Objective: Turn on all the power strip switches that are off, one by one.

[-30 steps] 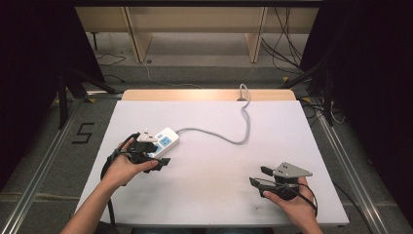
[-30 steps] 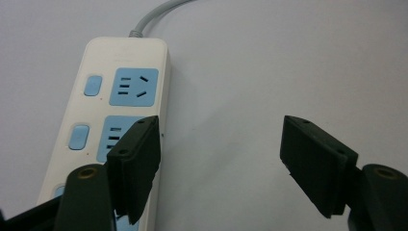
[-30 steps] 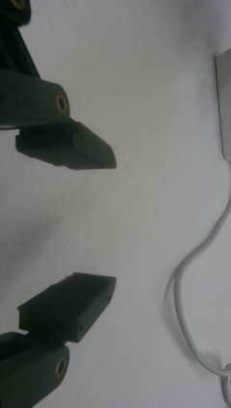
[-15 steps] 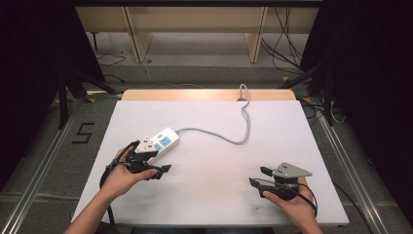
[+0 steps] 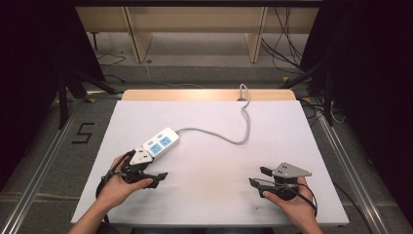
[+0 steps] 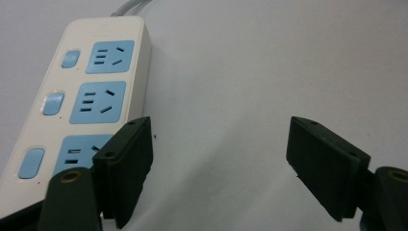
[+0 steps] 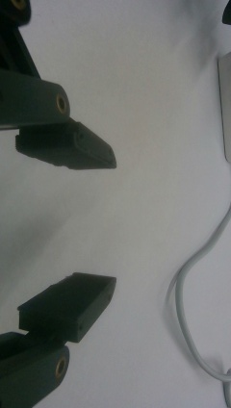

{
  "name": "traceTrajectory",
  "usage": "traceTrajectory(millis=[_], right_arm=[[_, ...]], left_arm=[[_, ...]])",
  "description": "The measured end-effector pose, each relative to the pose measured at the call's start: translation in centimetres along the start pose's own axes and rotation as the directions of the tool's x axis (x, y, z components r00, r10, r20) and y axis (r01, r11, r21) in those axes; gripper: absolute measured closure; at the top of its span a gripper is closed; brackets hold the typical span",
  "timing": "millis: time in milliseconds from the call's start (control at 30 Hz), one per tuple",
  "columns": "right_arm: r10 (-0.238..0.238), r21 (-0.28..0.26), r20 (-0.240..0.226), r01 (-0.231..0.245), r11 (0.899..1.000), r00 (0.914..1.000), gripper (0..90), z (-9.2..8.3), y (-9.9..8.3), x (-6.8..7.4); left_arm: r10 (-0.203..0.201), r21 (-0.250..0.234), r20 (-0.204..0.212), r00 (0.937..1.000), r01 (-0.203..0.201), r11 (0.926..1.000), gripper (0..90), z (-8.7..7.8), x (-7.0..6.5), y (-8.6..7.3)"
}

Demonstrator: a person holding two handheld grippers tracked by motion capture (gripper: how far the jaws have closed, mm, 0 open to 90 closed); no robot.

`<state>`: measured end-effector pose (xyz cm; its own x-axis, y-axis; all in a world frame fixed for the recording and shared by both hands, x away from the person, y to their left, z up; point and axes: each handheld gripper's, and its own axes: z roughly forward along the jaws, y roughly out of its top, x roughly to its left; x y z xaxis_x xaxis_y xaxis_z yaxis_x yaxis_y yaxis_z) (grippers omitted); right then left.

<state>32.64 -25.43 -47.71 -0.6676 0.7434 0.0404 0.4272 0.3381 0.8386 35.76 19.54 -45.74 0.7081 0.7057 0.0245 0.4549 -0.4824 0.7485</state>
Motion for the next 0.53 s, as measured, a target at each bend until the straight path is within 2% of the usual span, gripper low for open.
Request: traceTrajectory(millis=[200, 533], right_arm=[[-0.005, -0.001, 0.000, 0.005, 1.000, 1.0000, 39.0, -0.03, 0.01, -0.01], [-0.009, -0.002, -0.002, 0.009, 1.000, 1.0000, 38.5, -0.02, -0.01, -0.11]], left_arm=[[-0.016, -0.037, -0.017, 0.9997, 0.015, 0.9992, 23.8, -0.14, -0.15, -0.87], [-0.006, -0.044, -0.019, 0.9998, 0.005, 0.9990, 23.8, 0.20, -0.59, -0.79]])
